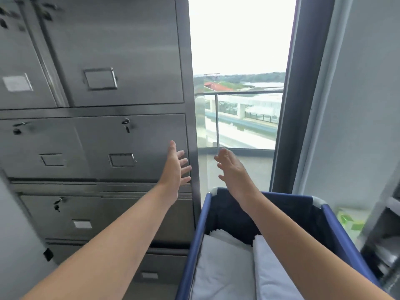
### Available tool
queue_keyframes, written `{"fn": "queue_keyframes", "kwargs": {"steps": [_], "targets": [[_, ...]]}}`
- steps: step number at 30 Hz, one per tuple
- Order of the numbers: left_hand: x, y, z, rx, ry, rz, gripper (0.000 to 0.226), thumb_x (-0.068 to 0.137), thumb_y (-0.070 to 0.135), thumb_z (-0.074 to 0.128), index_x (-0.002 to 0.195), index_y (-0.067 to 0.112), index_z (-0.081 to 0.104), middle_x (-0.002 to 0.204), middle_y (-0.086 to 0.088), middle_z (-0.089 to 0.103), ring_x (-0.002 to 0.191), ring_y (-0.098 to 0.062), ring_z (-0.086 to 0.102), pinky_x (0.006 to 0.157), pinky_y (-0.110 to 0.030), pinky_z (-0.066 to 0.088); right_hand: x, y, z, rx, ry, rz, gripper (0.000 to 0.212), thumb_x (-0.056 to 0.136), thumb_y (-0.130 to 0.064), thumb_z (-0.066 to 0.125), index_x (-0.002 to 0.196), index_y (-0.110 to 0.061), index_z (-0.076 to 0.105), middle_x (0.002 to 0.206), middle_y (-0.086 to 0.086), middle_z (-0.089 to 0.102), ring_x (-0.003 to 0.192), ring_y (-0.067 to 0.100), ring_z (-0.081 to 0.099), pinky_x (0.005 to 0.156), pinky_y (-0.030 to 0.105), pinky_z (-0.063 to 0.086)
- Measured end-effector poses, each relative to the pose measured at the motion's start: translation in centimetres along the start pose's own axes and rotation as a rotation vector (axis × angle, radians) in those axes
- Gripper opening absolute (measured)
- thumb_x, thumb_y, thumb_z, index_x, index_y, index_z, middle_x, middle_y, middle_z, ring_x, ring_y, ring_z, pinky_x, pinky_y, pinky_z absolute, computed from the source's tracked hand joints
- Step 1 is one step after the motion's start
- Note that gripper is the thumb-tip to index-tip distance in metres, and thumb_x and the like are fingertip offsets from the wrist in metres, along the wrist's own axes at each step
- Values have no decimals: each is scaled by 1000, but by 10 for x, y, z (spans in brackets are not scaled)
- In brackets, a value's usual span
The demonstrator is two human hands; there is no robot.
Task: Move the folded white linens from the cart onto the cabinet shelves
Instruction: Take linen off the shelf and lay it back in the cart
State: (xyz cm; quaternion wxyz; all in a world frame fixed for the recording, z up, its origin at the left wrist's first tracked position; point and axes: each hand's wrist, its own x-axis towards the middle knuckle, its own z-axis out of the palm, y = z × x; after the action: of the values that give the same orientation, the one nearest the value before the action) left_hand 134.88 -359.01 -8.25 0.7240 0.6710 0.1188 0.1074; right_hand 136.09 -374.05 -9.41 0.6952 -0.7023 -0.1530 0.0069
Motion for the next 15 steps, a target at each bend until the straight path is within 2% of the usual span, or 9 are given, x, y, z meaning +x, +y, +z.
{"fn": "queue_keyframes", "kwargs": {"steps": [5,9,13,15], "targets": [[-41,63,-13,35,31,89,72,100,66,15,146,20,46,146,-8,50,128,-25,53,112,-52,37,-29,-65,15,37,-34,-83,51,105,-46,34,151,-23,38,156,-3,38,145,17,33,121,46,25],[-73,103,-20,37,55,185,70,100,67,17,142,22,49,140,-5,54,120,-21,57,108,-48,42,-48,-111,17,40,-66,-129,58,103,-52,31,153,-23,34,159,-6,34,146,17,32,121,45,26],[-99,136,-19,22,72,265,69,101,65,17,143,21,48,142,-5,53,118,-19,56,105,-46,43,-65,-147,5,131,-84,-133,61,103,-54,31,155,-22,30,159,-5,33,141,18,39,111,38,39],[-105,145,-17,17,74,295,69,101,65,16,145,21,47,144,-5,51,118,-19,55,105,-46,42,-71,-156,0,164,-84,-129,63,102,-56,31,156,-23,29,159,-5,33,140,20,40,110,38,40]]}}
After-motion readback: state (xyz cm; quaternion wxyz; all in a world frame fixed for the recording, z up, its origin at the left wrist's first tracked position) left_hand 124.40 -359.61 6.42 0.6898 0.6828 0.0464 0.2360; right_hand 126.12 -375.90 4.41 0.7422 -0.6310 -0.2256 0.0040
